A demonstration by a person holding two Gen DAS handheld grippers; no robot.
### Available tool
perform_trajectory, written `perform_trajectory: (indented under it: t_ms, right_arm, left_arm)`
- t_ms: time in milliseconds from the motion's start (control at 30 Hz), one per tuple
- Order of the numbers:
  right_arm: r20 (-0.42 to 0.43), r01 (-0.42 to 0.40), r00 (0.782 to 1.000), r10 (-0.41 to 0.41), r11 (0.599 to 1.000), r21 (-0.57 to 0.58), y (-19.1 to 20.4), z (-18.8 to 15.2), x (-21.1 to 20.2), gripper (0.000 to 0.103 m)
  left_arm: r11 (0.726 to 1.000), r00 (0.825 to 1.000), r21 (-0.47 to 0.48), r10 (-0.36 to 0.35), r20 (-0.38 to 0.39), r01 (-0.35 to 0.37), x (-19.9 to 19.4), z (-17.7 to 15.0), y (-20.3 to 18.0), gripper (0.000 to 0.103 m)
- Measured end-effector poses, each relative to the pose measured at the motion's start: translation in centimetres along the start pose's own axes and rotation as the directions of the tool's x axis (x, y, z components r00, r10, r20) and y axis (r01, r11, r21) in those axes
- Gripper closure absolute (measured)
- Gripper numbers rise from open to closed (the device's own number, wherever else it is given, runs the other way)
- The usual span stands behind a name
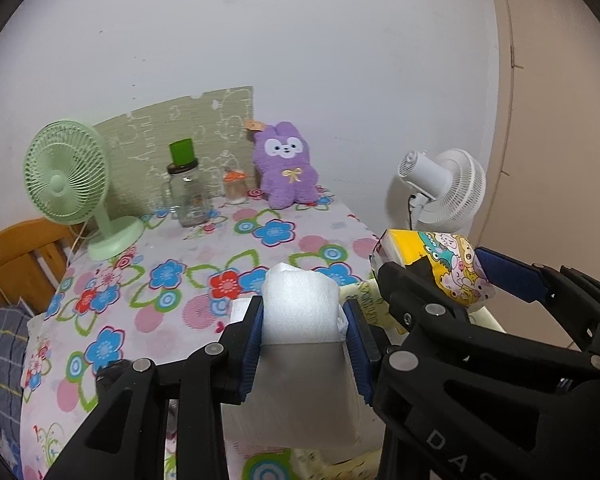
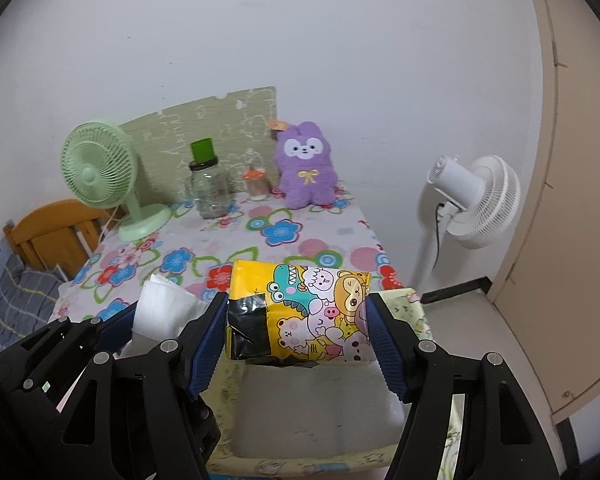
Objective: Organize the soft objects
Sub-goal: 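Carry the white cloth with left while right carries the pouch toward the gift box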
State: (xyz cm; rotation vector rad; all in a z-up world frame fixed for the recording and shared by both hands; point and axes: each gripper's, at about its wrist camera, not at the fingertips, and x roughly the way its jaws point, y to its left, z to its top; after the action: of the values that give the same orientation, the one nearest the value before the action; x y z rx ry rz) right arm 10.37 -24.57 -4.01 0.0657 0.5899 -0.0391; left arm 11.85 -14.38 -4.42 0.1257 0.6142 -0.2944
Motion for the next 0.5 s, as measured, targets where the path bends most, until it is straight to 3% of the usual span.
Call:
perform_trajectory:
  t_ms: [500]
  right_arm:
    - [-0.043, 0.059, 0.998, -0.056, 0.997, 0.056, -4.3, 0.2, 3.8, 0.033]
  left_arm:
    - [0.997, 0.997, 0.037, -0.059, -0.051, 0.061, 4.5, 1.1, -3.2, 0.063]
